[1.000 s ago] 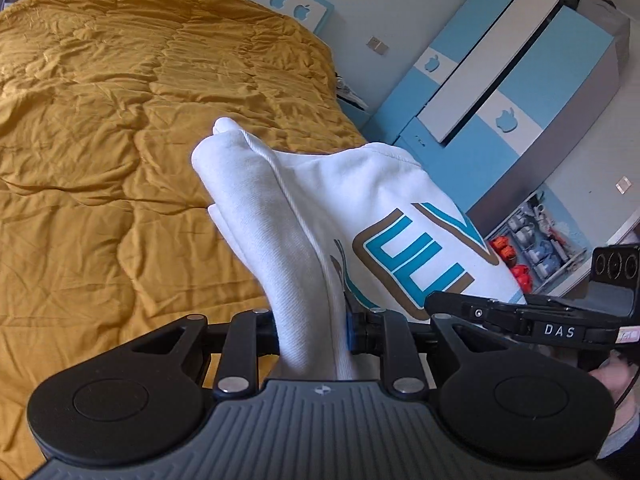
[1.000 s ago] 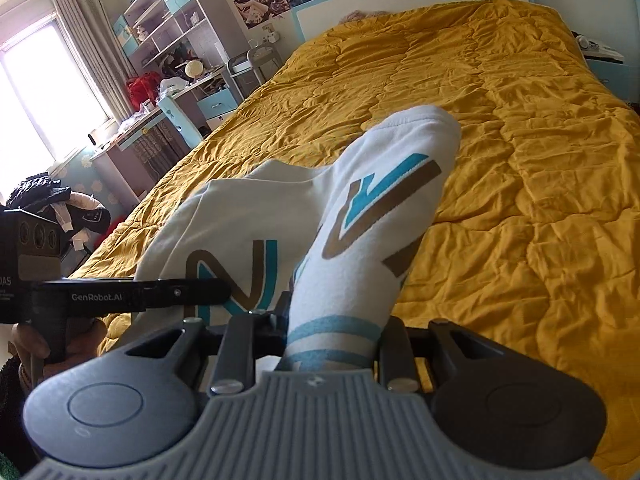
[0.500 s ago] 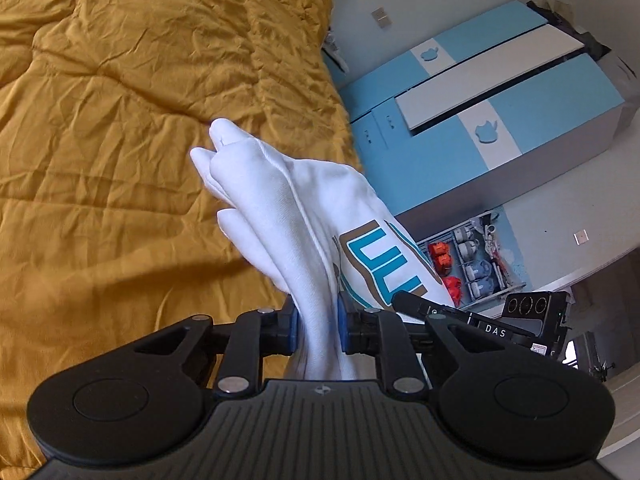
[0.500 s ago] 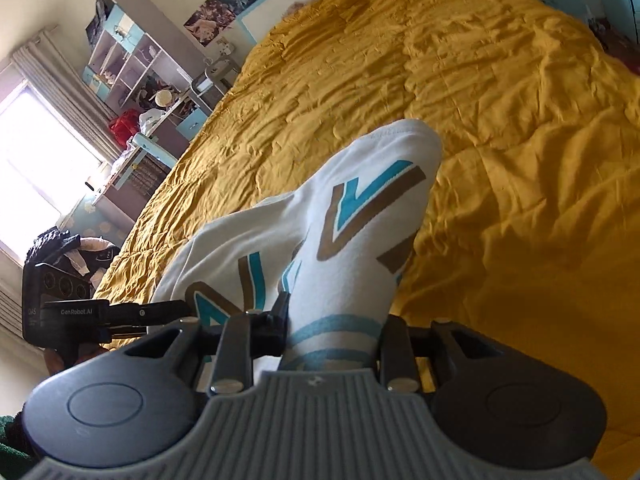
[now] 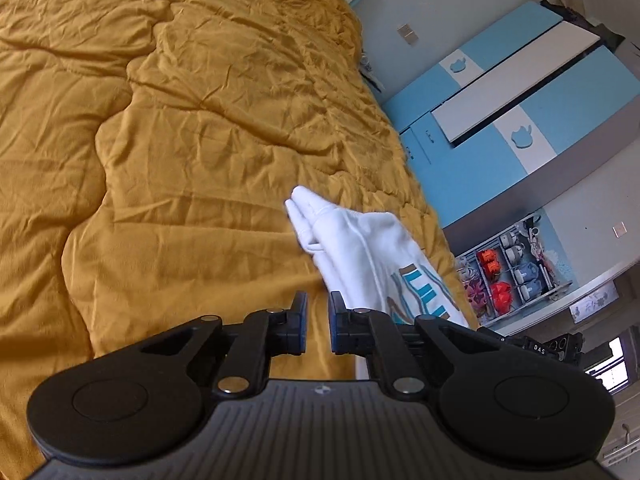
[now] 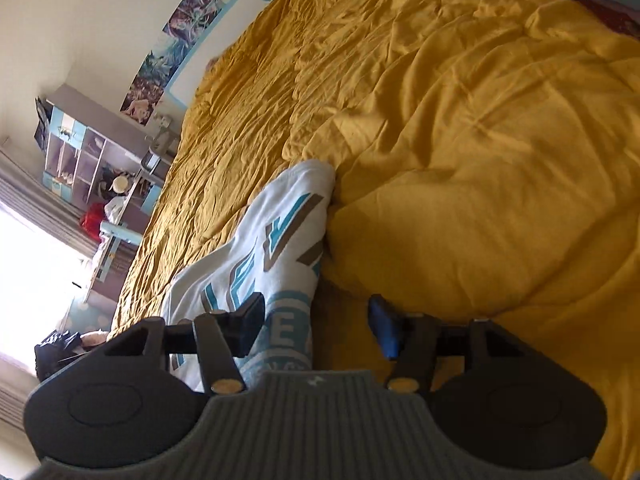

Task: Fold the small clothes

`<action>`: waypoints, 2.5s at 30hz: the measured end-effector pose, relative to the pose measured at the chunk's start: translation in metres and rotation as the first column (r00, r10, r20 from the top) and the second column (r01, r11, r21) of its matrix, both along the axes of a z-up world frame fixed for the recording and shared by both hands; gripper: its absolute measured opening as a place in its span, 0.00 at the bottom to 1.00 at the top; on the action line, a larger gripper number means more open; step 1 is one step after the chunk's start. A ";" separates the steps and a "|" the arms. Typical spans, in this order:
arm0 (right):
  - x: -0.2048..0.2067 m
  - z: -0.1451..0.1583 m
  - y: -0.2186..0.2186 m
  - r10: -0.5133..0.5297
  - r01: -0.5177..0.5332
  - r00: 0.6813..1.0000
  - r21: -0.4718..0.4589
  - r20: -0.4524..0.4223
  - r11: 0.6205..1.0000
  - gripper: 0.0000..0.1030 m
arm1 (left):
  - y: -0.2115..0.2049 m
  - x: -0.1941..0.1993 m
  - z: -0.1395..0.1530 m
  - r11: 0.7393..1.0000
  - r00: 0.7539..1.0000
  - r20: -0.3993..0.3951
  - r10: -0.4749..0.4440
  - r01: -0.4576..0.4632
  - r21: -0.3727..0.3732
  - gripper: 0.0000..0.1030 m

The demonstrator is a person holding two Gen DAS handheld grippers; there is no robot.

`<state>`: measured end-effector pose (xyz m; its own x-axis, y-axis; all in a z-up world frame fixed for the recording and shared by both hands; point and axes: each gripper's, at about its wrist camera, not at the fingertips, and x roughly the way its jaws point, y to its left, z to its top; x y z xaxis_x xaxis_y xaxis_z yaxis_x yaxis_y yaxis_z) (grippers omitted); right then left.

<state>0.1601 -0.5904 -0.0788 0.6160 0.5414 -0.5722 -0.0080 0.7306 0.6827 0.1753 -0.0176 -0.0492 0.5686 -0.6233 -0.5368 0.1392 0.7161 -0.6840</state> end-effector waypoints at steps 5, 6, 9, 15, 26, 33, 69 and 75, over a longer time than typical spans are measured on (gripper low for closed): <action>-0.070 0.058 0.054 -0.058 0.111 0.963 -0.195 0.262 0.974 0.53 | -0.061 -0.023 0.048 0.989 0.978 0.189 -0.087 0.062 0.137 0.07; -0.081 0.062 0.066 -0.060 0.135 0.947 -0.221 0.317 0.966 0.58 | -0.077 -0.026 0.052 0.981 0.968 0.223 -0.115 0.076 0.176 0.05; -0.099 0.063 0.111 -0.105 0.253 0.901 -0.315 0.420 0.915 0.73 | -0.125 -0.031 0.043 0.948 0.934 0.245 -0.258 0.196 0.251 0.00; -0.100 0.024 0.162 -0.154 0.323 0.907 -0.413 0.393 0.851 0.51 | -0.147 -0.041 -0.009 0.904 0.966 0.081 -0.247 0.200 0.377 0.00; -0.132 0.027 0.169 -0.337 0.466 0.884 -0.552 0.324 0.691 0.02 | -0.103 -0.068 0.005 0.899 0.982 0.045 -0.182 0.148 0.412 0.10; -0.167 0.066 0.193 -0.306 0.448 0.891 -0.539 0.336 0.713 0.45 | -0.087 -0.089 0.029 0.880 0.986 0.097 -0.136 0.075 0.470 0.47; -0.184 0.047 0.298 -0.083 0.079 0.996 -0.488 0.014 0.869 0.66 | -0.096 -0.136 0.031 0.858 0.983 0.085 -0.161 0.097 0.505 0.78; -0.183 0.044 0.299 -0.081 0.078 0.997 -0.496 0.014 0.865 0.67 | -0.098 -0.135 0.029 0.851 0.984 0.078 -0.161 0.098 0.516 0.77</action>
<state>-0.0225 -0.2916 -0.0349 0.6397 0.1348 -0.7567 0.0679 0.9707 0.2304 0.0408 -0.1152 -0.0207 0.5785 -0.3534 -0.7351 0.3095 0.9290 -0.2031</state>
